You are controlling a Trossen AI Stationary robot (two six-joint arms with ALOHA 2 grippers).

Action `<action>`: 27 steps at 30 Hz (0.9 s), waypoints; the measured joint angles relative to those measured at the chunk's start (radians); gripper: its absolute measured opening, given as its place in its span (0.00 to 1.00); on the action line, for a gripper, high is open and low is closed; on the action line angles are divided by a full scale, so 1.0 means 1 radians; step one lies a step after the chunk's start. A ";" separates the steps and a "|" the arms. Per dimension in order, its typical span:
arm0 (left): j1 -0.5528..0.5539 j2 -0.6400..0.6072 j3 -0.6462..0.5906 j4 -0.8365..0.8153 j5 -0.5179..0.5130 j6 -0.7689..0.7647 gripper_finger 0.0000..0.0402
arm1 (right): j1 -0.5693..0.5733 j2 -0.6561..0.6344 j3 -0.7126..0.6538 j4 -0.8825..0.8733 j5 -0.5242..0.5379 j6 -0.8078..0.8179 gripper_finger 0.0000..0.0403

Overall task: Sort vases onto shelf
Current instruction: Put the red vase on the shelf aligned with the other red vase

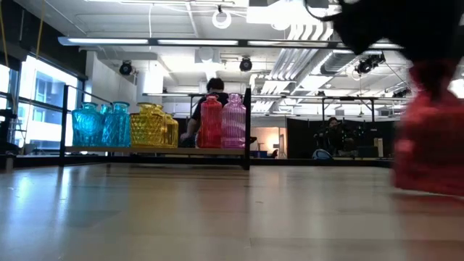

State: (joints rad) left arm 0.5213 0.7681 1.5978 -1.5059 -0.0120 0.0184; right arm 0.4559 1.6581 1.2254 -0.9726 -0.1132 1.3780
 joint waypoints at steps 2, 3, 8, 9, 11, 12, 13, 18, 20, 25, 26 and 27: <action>0.000 0.000 0.000 0.000 0.000 -0.009 0.00 | -0.048 0.001 0.025 0.000 0.007 -0.073 0.07; 0.000 0.000 0.000 0.000 0.000 -0.014 0.00 | -0.073 0.001 0.041 0.005 0.006 -0.108 0.06; 0.000 0.000 0.000 0.000 0.000 -0.018 0.00 | -0.196 0.003 0.151 0.008 0.078 -0.291 0.02; 0.000 0.000 0.000 0.000 0.000 -0.019 0.00 | -0.221 0.007 0.181 0.011 0.097 -0.326 0.02; 0.000 0.000 0.000 0.002 0.000 -0.029 0.00 | -0.270 0.025 0.246 0.010 0.124 -0.403 0.02; 0.000 0.000 -0.003 0.012 0.000 -0.037 0.00 | -0.293 0.038 0.281 0.011 0.134 -0.447 0.02; 0.000 -0.001 -0.012 0.026 0.000 -0.044 0.00 | -0.315 0.056 0.319 0.010 0.141 -0.494 0.02; 0.000 -0.003 -0.094 0.077 0.054 -0.071 0.00 | -0.423 0.180 0.540 0.006 0.120 -0.727 0.02; 0.000 -0.003 -0.144 0.098 0.074 -0.071 0.00 | -0.461 0.251 0.645 -0.003 0.093 -0.821 0.02; 0.000 -0.003 -0.271 0.182 0.086 -0.098 0.00 | -0.546 0.434 0.922 -0.107 0.048 -1.015 0.01; -0.001 -0.003 -0.295 0.204 0.092 -0.103 0.00 | -0.560 0.468 0.976 -0.136 0.042 -1.048 0.01; -0.001 -0.003 -0.320 0.228 0.103 -0.108 0.00 | -0.575 0.499 1.029 -0.166 0.038 -1.078 0.01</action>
State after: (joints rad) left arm 0.5205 0.7650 1.2782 -1.2780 0.0910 -0.0891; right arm -0.1189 2.1570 2.2542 -1.1389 -0.0747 0.2996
